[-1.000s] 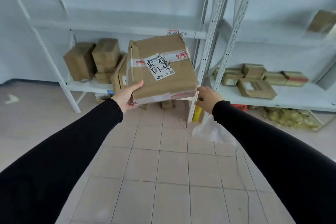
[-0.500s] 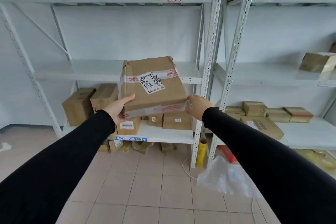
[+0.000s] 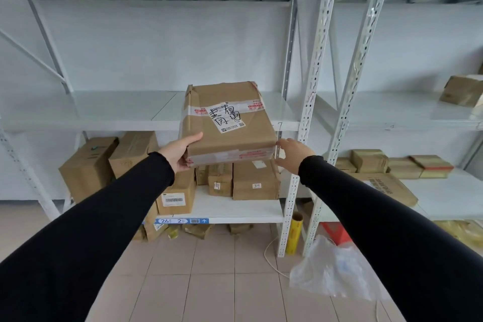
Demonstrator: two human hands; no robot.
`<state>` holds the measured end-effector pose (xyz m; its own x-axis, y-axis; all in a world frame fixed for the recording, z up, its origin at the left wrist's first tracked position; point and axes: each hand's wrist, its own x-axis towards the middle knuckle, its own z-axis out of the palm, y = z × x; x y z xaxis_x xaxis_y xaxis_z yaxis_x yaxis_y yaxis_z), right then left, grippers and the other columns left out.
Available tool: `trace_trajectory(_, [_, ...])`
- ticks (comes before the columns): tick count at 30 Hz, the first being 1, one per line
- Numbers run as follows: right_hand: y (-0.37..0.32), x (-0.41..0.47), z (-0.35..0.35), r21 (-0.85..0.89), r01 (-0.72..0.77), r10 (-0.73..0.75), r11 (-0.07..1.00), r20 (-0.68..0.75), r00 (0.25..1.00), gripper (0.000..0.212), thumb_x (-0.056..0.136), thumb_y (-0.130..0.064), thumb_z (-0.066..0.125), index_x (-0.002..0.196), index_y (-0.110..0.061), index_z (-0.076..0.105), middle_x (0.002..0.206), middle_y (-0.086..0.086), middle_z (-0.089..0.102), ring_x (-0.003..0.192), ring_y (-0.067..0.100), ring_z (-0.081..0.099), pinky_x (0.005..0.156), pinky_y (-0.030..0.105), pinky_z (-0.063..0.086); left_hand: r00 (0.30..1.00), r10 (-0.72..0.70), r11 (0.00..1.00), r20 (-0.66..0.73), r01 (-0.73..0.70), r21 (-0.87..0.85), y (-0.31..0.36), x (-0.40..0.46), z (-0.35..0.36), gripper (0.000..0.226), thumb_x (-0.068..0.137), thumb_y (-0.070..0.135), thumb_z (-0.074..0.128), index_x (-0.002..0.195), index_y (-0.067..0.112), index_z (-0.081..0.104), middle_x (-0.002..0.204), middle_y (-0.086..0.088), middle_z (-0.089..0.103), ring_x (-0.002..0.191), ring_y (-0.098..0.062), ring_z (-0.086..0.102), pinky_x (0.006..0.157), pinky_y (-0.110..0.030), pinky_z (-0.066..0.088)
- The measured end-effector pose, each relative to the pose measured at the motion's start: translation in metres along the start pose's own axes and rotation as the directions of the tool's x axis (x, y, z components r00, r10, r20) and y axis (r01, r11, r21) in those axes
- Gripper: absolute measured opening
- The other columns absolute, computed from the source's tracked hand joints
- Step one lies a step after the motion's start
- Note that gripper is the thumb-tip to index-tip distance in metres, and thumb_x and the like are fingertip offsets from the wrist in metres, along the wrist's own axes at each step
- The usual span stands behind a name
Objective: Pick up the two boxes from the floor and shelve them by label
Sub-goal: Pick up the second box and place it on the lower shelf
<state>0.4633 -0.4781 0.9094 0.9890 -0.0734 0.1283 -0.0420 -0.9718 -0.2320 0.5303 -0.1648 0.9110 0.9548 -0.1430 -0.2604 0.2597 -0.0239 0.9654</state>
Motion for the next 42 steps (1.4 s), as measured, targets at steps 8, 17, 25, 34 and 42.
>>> trace_trajectory(8, [0.043, 0.093, 0.006, -0.003, -0.046, 0.046, 0.999, 0.003, 0.999, 0.059, 0.089, -0.034, 0.060, 0.143, -0.020, 0.041, 0.138, 0.008, 0.052, 0.123, 0.028, 0.052, 0.099, 0.042, 0.047, 0.998, -0.020, 0.999, 0.060, 0.022, -0.031, 0.024, 0.104, 0.032, 0.046, 0.079, 0.047, 0.084, 0.113, 0.020, 0.070, 0.115, -0.010, 0.072, 0.103, -0.026, 0.067, 0.104, -0.042, 0.053])
trace_trajectory(17, [0.036, 0.203, 0.018, 0.041, 0.041, -0.040, 0.998, -0.036, 0.999, 0.048, 0.090, -0.033, 0.060, 0.133, -0.015, 0.049, 0.131, 0.009, 0.056, 0.116, 0.028, 0.055, 0.090, 0.037, 0.046, 1.000, -0.014, 1.000, 0.002, 0.014, -0.013, 0.055, 0.193, 0.019, 0.054, 0.079, 0.048, 0.083, 0.122, 0.018, 0.068, 0.114, -0.007, 0.076, 0.101, -0.024, 0.072, 0.079, -0.036, 0.059])
trace_trajectory(25, [0.018, 0.276, 0.034, 0.149, -0.005, 0.024, 0.989, -0.127, 0.992, 0.046, 0.091, -0.048, 0.057, 0.121, -0.013, 0.058, 0.122, 0.006, 0.062, 0.107, 0.025, 0.059, 0.081, 0.033, 0.049, 1.000, 0.023, 1.000, -0.015, -0.023, 0.017, 0.071, 0.310, -0.019, 0.117, 0.042, 0.064, 0.098, 0.140, 0.019, 0.050, 0.136, -0.019, 0.064, 0.118, -0.036, 0.069, 0.084, -0.049, 0.063])
trace_trajectory(34, [0.030, 0.321, 0.058, 0.170, -0.121, 0.144, 0.978, -0.127, 0.981, 0.042, 0.093, -0.046, 0.055, 0.118, -0.013, 0.061, 0.118, 0.006, 0.064, 0.102, 0.024, 0.059, 0.077, 0.032, 0.047, 0.996, 0.033, 0.961, 0.086, -0.055, 0.270, 0.083, 0.351, -0.001, 0.076, 0.085, 0.069, 0.063, 0.132, 0.009, 0.061, 0.105, -0.014, 0.069, 0.094, -0.024, 0.064, 0.093, -0.040, 0.047])
trace_trajectory(42, [0.046, 0.349, 0.078, 0.113, -0.166, 0.175, 0.980, -0.067, 0.982, 0.046, 0.093, -0.049, 0.053, 0.122, -0.013, 0.061, 0.121, 0.006, 0.064, 0.109, 0.025, 0.058, 0.087, 0.036, 0.049, 0.997, 0.033, 0.893, 0.069, -0.061, 0.446, 0.075, 0.390, 0.011, 0.088, 0.091, 0.073, 0.050, 0.152, 0.009, 0.043, 0.161, -0.012, 0.042, 0.146, -0.031, 0.040, 0.118, -0.042, 0.030])
